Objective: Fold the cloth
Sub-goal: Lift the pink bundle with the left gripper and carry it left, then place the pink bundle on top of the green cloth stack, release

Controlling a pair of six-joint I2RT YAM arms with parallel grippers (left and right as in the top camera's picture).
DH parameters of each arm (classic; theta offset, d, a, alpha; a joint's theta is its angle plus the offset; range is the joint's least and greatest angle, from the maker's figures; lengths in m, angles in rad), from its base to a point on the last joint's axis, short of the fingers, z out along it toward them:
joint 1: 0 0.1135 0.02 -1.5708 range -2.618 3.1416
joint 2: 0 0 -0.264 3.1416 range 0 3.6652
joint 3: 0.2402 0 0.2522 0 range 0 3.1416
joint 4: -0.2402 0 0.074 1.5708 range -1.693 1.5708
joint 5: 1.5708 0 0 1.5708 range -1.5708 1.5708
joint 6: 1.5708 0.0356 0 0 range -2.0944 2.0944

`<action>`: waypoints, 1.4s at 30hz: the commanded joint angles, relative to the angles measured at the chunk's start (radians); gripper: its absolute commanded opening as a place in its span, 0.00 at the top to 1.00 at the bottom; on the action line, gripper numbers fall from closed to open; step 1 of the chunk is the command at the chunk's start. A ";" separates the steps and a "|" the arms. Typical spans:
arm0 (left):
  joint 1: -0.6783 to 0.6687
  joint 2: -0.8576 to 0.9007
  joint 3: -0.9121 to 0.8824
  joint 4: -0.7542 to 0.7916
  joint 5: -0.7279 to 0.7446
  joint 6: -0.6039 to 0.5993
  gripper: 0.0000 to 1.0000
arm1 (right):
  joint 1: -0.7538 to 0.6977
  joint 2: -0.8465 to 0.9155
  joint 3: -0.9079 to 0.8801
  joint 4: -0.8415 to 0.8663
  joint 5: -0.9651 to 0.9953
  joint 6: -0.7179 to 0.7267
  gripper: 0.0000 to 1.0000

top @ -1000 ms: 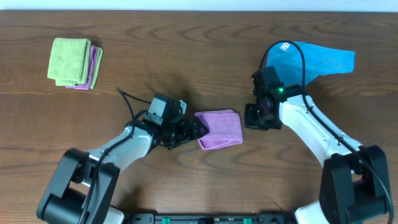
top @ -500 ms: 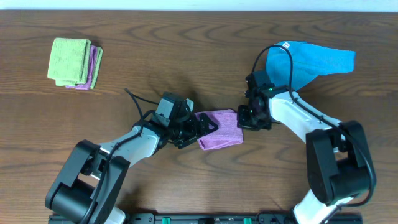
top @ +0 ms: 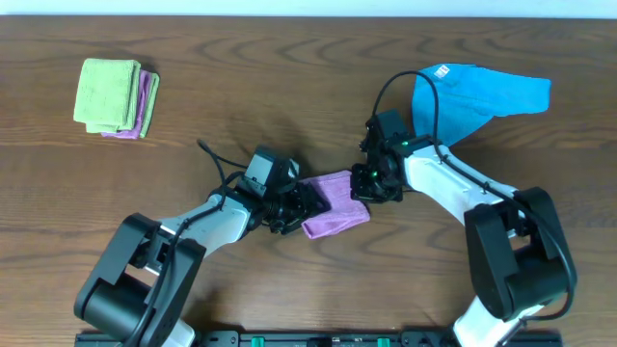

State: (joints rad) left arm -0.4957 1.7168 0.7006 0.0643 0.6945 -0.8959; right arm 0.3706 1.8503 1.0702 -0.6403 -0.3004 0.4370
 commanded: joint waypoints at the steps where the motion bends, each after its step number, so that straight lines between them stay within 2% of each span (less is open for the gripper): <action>1: -0.005 0.018 -0.009 -0.015 -0.048 0.005 0.62 | 0.014 0.012 -0.004 0.002 -0.023 0.011 0.99; 4: -0.003 0.018 -0.009 -0.015 -0.049 -0.002 0.94 | 0.014 0.012 -0.004 -0.003 -0.024 0.011 0.99; 10: 0.030 0.016 -0.008 -0.007 -0.066 0.014 0.94 | -0.021 0.009 0.016 -0.055 -0.023 0.003 0.98; 15: 0.140 -0.014 0.018 0.008 0.002 0.029 0.94 | -0.099 -0.007 0.091 -0.168 -0.021 -0.080 0.98; 21: 0.346 -0.153 0.111 0.053 0.110 0.027 0.94 | -0.170 -0.016 0.188 -0.307 -0.021 -0.178 0.98; 28: 0.678 -0.317 0.279 0.054 0.108 -0.003 0.94 | -0.182 -0.021 0.201 -0.332 -0.018 -0.208 0.98; 32: 0.860 -0.318 0.316 0.055 0.104 -0.062 0.94 | -0.182 -0.021 0.201 -0.329 -0.019 -0.208 0.98; 35: 0.956 -0.298 0.316 0.059 0.091 -0.062 0.94 | -0.181 -0.021 0.201 -0.325 -0.019 -0.211 0.98; 42: 1.057 -0.165 0.316 0.163 0.088 -0.071 0.94 | -0.176 -0.021 0.201 -0.326 -0.026 -0.217 0.98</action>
State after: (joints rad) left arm 0.5488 1.5028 1.0161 0.2001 0.7780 -0.9512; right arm 0.1940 1.8500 1.2572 -0.9646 -0.3187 0.2420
